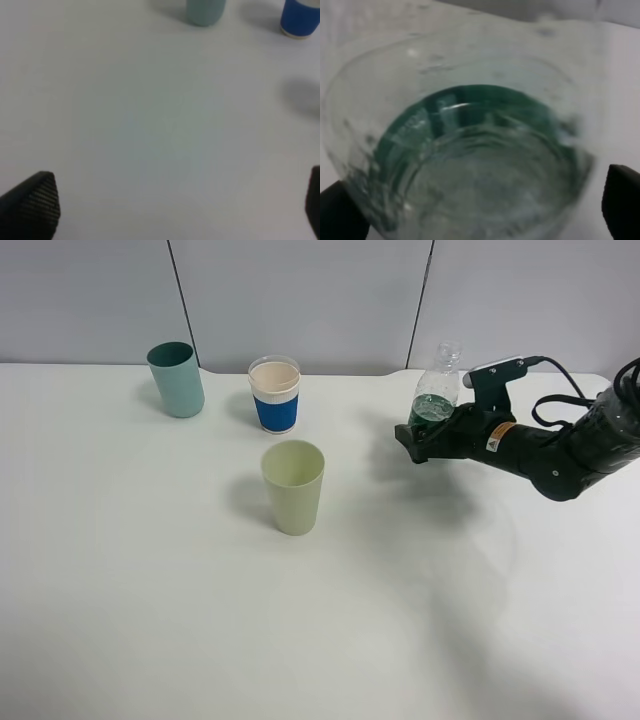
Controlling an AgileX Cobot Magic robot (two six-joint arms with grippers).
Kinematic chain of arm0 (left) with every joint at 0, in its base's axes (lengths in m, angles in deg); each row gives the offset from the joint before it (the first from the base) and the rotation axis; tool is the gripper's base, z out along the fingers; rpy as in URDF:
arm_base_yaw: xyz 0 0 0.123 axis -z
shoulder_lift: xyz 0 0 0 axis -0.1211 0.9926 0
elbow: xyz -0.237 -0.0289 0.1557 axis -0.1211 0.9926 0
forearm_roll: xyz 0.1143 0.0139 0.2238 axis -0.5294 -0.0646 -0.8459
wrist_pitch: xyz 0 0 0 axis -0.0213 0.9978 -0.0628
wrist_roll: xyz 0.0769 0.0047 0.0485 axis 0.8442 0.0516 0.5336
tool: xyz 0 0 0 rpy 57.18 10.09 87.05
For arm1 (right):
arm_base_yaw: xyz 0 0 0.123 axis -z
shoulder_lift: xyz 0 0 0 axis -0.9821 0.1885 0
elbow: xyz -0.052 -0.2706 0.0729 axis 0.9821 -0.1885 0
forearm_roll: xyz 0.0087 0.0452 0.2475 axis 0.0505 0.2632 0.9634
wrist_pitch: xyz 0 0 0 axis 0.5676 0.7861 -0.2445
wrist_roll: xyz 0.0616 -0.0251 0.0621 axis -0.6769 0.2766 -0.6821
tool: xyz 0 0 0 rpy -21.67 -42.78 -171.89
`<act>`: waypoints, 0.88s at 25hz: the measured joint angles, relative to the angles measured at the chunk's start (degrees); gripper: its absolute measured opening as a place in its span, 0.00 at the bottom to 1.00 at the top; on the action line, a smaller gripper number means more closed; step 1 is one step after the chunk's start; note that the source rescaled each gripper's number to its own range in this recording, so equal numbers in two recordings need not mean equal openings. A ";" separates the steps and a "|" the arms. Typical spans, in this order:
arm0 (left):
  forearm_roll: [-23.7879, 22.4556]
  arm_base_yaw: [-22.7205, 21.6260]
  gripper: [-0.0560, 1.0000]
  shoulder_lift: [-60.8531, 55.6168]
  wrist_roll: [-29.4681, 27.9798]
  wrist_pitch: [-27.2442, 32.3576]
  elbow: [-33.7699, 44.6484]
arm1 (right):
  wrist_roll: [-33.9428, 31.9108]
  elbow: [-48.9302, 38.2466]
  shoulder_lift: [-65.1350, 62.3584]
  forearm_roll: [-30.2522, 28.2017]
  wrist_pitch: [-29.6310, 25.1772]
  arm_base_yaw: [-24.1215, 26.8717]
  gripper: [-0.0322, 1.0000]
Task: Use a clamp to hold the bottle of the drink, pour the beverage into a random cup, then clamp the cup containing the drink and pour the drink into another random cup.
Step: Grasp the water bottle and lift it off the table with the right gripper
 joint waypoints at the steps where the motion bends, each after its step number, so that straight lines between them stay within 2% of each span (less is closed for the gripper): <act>1: 0.00 0.00 1.00 0.00 0.00 0.00 0.00 | 0.00 0.56 0.17 -0.58 -0.01 -0.06 0.96; 10: 0.00 0.00 1.00 0.00 0.00 -0.04 0.00 | 0.24 2.51 0.29 -1.24 0.28 -0.06 0.95; 12: 0.00 0.00 1.00 0.00 0.00 -0.04 0.00 | 1.45 2.51 0.29 -1.24 0.28 -0.06 0.91; 14: 0.00 0.00 1.00 0.00 0.00 -0.04 0.00 | 2.63 2.51 0.29 -1.24 0.28 -0.06 0.77; 15: 0.00 0.00 1.00 0.00 0.00 -0.04 0.00 | 2.90 2.51 0.29 -1.24 0.28 -0.06 0.63; 16: 0.00 0.00 1.00 0.00 0.00 -0.04 0.00 | 3.02 2.51 0.29 -1.29 0.28 -0.06 0.44; 17: 0.00 0.00 1.00 0.00 0.00 -0.04 0.00 | 3.08 2.51 0.29 -1.29 0.28 -0.06 0.21; 18: 0.00 0.00 1.00 0.00 0.00 -0.04 0.00 | 2.93 2.51 0.29 -1.29 0.22 -0.06 0.04; 22: 0.00 0.00 1.00 0.00 0.00 -0.04 0.00 | 1.64 2.56 0.29 -1.29 0.18 -0.06 0.03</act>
